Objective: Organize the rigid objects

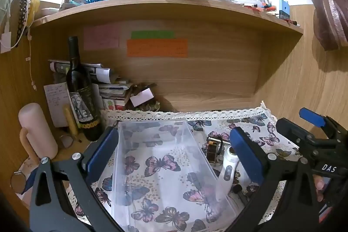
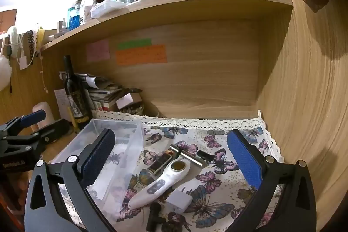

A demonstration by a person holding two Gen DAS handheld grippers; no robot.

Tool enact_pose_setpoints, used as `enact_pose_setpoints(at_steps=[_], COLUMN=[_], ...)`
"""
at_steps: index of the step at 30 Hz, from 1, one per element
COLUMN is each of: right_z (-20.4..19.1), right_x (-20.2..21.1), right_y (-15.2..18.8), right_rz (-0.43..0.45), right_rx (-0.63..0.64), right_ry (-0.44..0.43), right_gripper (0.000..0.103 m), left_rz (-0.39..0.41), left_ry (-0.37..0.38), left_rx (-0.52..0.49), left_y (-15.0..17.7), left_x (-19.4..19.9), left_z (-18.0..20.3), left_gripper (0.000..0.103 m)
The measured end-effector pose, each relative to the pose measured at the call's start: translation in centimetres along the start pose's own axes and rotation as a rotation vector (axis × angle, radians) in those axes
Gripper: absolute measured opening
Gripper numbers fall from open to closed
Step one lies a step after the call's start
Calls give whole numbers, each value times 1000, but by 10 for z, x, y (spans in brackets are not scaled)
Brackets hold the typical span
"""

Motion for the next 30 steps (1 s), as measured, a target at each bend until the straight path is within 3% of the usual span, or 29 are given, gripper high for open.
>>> enact_pose_setpoints(at_steps=[30], right_z=[-3], right_x=[8], right_y=[-7], right_rz=[37], right_rx=[16], right_ry=[12], right_gripper=[103], left_rz=[41], left_ry=[-4], left_rx=[12], left_y=[-12], left_x=[7], left_z=[2], left_gripper=[103])
Point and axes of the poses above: each gripper's, at about its wrist camera, not at the fingertips, and x roughly against the way its jaws point, z to its right, y to its underside, the point moved 7 cm from there along -x, roughly the way its jaws point, and after that the axes turned 13 degrees about z, right-handed, at the moved point
